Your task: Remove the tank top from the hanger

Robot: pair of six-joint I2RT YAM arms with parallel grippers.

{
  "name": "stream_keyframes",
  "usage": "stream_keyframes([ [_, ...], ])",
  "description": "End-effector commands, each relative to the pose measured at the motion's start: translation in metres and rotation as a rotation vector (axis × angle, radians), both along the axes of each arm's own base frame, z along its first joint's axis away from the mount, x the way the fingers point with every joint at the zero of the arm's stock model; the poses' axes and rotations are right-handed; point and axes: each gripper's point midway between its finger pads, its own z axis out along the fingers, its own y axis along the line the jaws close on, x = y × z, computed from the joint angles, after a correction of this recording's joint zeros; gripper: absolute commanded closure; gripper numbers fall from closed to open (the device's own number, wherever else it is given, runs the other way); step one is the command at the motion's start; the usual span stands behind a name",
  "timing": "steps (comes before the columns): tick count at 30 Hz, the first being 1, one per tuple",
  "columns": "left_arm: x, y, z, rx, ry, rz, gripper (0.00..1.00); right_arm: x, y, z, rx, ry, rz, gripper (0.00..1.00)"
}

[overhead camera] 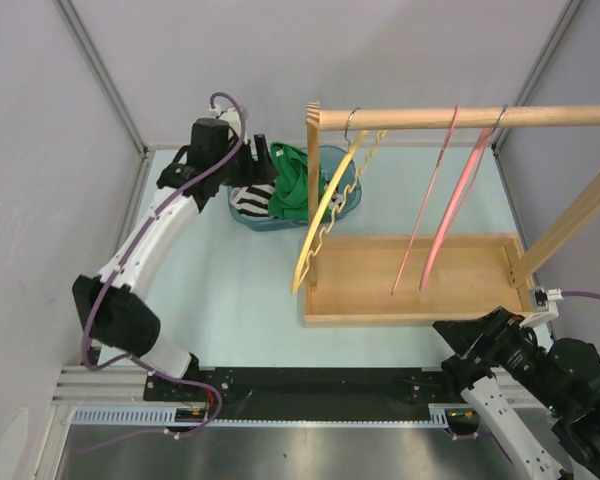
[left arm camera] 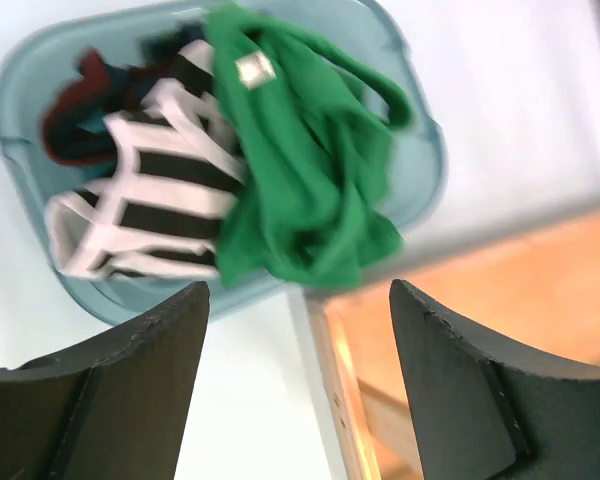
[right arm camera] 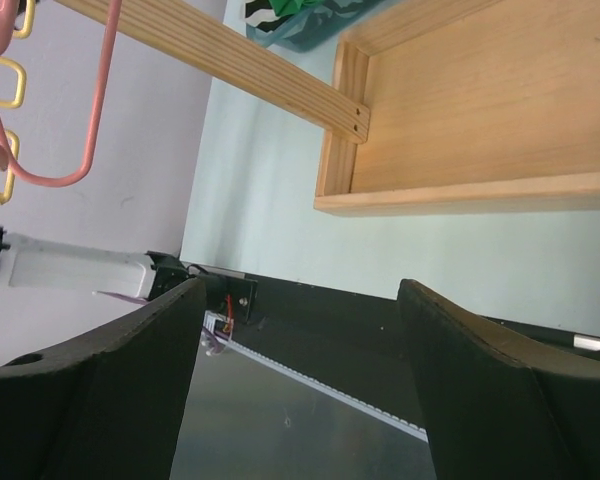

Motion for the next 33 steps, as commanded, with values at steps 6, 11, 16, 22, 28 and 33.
stream_keyframes([
  [6,-0.145,-0.032,0.008,-0.317,-0.079,-0.330,0.16,0.034,0.022,-0.006,0.056,-0.033,0.016,0.15],
  [11,-0.246,-0.049,-0.008,-0.495,-0.210,-0.505,0.02,0.081,0.057,-0.039,0.114,-0.054,0.059,0.12],
  [16,-0.292,-0.030,-0.024,-0.630,-0.347,-0.505,0.01,0.114,0.086,-0.061,0.167,-0.160,0.129,0.00],
  [22,-0.316,-0.011,-0.055,-0.691,-0.385,-0.497,0.01,0.129,0.088,-0.109,0.146,-0.137,0.097,0.00],
  [28,-0.313,-0.025,-0.085,-0.726,-0.322,-0.530,0.01,0.134,0.092,-0.145,0.201,-0.109,0.088,0.00],
  [33,-0.316,-0.030,-0.088,-0.780,-0.310,-0.564,0.01,0.133,0.097,-0.168,0.263,-0.045,0.087,0.00],
])
